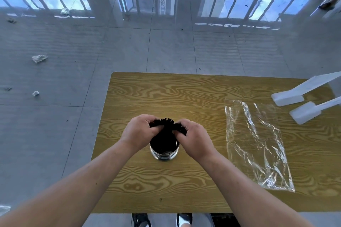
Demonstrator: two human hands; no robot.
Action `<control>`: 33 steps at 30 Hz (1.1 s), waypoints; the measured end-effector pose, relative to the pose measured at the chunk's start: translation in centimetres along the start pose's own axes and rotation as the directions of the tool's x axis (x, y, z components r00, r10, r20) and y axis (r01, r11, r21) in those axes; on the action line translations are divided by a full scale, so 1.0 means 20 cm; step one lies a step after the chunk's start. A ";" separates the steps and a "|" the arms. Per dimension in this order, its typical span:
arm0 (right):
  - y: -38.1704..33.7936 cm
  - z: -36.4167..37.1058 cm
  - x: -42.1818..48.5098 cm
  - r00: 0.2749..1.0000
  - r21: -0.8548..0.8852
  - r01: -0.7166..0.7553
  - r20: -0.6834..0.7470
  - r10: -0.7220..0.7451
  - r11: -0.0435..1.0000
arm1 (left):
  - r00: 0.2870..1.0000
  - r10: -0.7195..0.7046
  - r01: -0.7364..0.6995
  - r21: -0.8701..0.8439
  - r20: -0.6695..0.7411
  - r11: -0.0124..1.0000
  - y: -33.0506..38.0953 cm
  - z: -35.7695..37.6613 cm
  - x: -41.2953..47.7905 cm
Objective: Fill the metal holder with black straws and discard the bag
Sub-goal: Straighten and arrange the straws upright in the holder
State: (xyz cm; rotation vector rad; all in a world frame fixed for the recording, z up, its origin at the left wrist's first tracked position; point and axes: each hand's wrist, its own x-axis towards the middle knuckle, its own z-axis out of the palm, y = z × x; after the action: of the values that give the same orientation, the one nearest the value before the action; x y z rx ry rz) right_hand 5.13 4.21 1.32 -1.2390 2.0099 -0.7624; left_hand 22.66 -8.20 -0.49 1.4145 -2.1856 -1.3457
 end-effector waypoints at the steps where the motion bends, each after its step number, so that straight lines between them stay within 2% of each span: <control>1: -0.01 -0.02 0.01 1.000 0.021 -0.009 0.028 0.008 1.000 | 1.000 -0.009 0.009 -0.030 0.025 1.000 0.00 -0.01 0.00; 4: -0.01 -0.06 0.08 0.993 0.020 -0.048 0.113 0.046 0.999 | 0.991 -0.069 0.084 -0.129 0.114 0.988 0.00 -0.01 0.03; 7: -0.02 -0.09 0.14 0.983 -0.013 -0.084 0.164 0.085 0.996 | 0.985 -0.096 0.111 -0.105 0.141 0.988 0.01 -0.01 0.04; 11: -0.01 -0.06 0.14 0.986 0.101 -0.121 0.126 0.107 0.988 | 0.994 -0.049 0.055 -0.065 0.094 0.996 0.02 -0.02 0.02; 19: 0.02 -0.03 0.09 0.988 0.146 -0.143 0.074 0.133 0.979 | 0.998 -0.013 0.019 -0.094 0.066 0.995 0.03 -0.01 0.02; 23: 0.01 -0.03 0.09 0.991 0.178 -0.130 0.059 0.122 0.975 | 0.999 -0.001 0.003 -0.049 0.037 0.999 0.02 0.00 0.02; 29: 0.01 -0.03 0.09 0.988 0.240 -0.157 0.042 0.151 0.958 | 0.993 0.047 -0.045 -0.023 0.111 0.999 0.06 0.00 0.01; 33: 0.02 -0.03 0.09 0.988 0.247 -0.157 0.046 0.150 0.956 | 0.996 0.080 -0.081 0.030 0.035 0.996 0.07 0.03 0.03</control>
State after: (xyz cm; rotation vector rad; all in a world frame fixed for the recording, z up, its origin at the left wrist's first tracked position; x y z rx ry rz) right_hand 3.83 2.78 1.03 -0.9325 1.8941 -0.8865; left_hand 21.07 -8.18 0.07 1.3079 -2.2692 -1.3223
